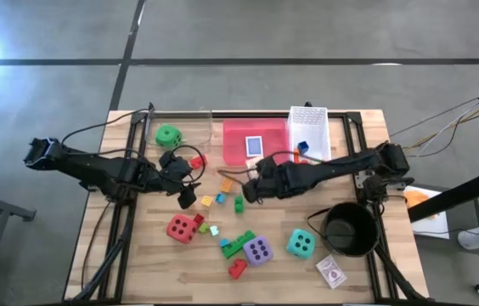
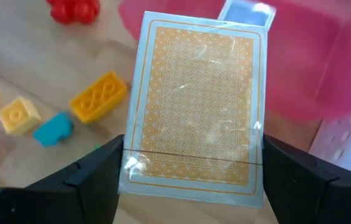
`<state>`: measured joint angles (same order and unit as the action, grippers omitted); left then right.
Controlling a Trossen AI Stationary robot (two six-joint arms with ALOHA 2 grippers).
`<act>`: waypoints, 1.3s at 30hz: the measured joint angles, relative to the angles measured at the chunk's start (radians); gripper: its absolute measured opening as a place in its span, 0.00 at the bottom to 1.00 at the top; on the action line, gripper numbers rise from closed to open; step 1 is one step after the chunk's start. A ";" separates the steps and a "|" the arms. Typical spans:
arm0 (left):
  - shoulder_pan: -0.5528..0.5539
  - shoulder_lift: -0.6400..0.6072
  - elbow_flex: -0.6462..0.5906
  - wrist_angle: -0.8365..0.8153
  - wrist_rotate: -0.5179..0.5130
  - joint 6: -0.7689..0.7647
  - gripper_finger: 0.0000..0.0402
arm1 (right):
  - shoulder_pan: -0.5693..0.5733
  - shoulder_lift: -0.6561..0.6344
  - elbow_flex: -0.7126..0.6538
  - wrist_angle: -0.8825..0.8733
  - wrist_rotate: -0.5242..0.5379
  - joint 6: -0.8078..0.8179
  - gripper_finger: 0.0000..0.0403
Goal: Pick & Place Toys
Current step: Put the yellow deck of cards into the pink bin
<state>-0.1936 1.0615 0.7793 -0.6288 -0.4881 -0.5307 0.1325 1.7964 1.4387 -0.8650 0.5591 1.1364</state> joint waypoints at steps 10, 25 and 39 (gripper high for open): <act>0.000 0.000 0.000 0.004 0.009 -0.002 0.71 | -0.209 -0.053 0.015 0.010 -0.039 -0.249 0.75; 0.000 0.000 0.000 0.004 0.010 -0.020 0.71 | -0.408 0.089 0.013 0.166 -0.227 -0.471 0.75; 0.000 0.000 0.000 0.008 0.010 -0.023 0.71 | -0.413 0.238 0.013 0.280 -0.270 -0.512 0.75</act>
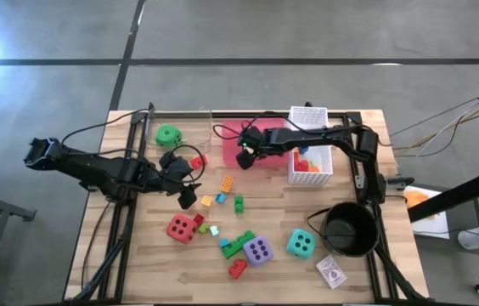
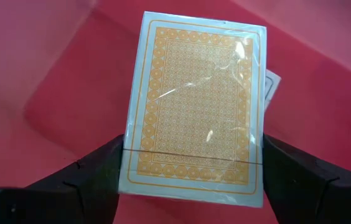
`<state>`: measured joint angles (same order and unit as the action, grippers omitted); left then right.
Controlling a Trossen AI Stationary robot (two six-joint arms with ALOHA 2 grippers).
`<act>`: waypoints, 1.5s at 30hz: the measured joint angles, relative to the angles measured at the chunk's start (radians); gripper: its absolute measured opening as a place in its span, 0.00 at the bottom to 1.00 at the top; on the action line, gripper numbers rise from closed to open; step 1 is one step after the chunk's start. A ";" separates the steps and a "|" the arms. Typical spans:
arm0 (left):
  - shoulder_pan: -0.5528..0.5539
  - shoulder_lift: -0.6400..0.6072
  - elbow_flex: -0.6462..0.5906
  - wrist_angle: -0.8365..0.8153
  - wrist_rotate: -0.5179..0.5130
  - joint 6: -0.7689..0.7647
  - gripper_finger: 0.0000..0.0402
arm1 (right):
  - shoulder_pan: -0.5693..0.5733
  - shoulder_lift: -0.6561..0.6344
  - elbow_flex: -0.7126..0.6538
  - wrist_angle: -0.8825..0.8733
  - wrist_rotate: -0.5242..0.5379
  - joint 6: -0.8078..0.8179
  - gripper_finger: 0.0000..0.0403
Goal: Pick & Place Toys
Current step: Put the yellow deck of cards into the pink bin
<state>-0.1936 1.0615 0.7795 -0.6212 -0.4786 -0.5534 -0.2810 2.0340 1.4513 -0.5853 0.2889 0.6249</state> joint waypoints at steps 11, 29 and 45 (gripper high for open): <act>0.000 0.000 0.000 0.000 0.000 0.000 0.71 | -0.006 0.011 0.000 0.016 -0.007 -0.024 0.75; 0.000 0.000 0.000 0.000 0.000 0.003 0.71 | -0.025 0.012 0.000 0.014 -0.048 -0.036 0.75; 0.000 0.000 0.000 0.000 0.000 0.002 0.71 | -0.025 0.012 0.000 0.014 -0.060 -0.055 0.95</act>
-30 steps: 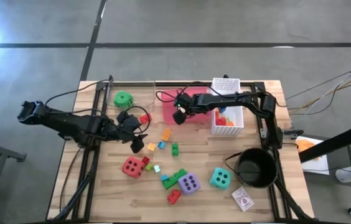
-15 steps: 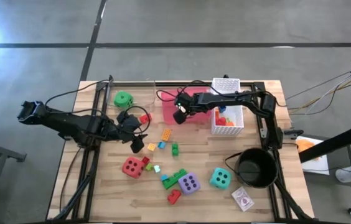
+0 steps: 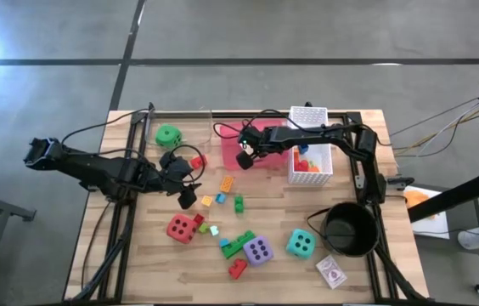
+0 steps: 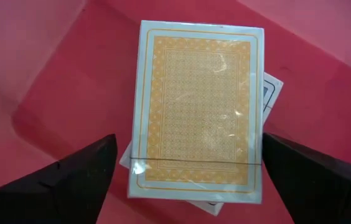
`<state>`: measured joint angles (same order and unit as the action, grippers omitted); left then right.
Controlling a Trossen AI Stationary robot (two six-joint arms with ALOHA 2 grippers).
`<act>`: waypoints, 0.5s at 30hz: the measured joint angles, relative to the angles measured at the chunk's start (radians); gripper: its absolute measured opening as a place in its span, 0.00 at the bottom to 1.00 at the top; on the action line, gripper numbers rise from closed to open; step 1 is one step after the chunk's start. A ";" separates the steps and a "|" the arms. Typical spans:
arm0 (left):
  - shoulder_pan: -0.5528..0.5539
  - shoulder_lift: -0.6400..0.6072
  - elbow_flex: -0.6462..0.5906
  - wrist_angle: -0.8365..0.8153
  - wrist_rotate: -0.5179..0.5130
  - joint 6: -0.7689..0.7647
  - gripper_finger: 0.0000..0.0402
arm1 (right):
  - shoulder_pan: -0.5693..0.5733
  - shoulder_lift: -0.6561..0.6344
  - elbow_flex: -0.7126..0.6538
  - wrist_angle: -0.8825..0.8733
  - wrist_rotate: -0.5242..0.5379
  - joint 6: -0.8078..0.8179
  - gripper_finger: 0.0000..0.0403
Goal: Pick & Place Toys
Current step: Put the yellow deck of cards into the pink bin
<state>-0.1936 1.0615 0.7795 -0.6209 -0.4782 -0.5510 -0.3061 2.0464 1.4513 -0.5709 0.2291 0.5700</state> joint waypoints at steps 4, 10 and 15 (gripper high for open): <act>0.000 0.000 0.000 0.000 0.000 -0.001 0.71 | 0.000 0.000 0.000 0.000 0.000 -0.001 0.95; 0.000 0.000 0.000 0.000 0.000 -0.005 0.71 | 0.000 0.000 0.000 0.000 0.000 -0.001 0.95; 0.000 0.000 0.000 0.000 0.000 -0.007 0.71 | 0.000 -0.024 0.000 -0.041 0.003 -0.008 0.95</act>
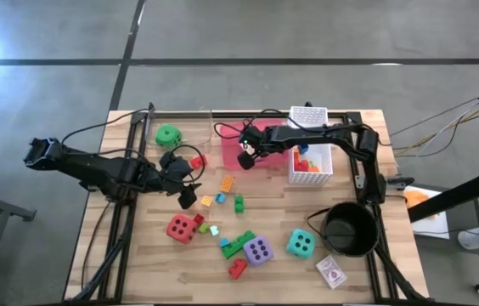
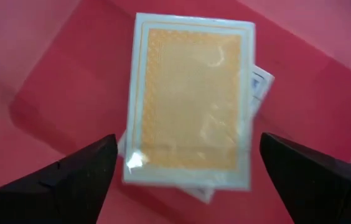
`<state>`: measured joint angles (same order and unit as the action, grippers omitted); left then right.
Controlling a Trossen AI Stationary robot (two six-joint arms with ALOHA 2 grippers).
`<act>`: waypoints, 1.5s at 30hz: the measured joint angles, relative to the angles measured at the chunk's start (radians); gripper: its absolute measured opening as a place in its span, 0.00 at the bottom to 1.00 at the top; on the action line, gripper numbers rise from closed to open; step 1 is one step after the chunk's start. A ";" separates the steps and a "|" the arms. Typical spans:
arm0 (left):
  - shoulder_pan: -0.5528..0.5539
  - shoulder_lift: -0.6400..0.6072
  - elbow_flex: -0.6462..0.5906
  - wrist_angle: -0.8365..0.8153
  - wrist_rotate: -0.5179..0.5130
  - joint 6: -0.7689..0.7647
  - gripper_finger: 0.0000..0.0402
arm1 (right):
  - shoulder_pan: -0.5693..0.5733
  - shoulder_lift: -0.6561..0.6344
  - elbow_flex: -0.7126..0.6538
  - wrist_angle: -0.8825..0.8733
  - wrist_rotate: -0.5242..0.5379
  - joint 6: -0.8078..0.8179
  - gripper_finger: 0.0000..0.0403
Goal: Pick & Place Toys
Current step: Put the yellow deck of cards into the pink bin, then put the top large green game piece into the white bin
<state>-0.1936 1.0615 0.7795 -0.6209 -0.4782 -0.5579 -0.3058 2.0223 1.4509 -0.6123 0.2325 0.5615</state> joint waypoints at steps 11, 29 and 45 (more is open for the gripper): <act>0.001 0.000 0.000 0.015 0.000 -0.001 0.71 | 0.079 -0.167 0.000 -0.085 0.030 -0.063 0.95; -0.006 -0.021 0.002 0.158 0.008 0.255 0.71 | 0.455 -0.102 0.000 -0.103 0.116 0.553 0.95; -0.015 -0.119 -0.046 0.323 0.159 0.430 0.71 | 0.472 0.077 0.143 -0.110 0.125 0.611 0.95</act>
<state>-0.2089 0.9425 0.7336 -0.2983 -0.3192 -0.1275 0.1665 2.0989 1.5941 -0.7223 0.3574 1.1729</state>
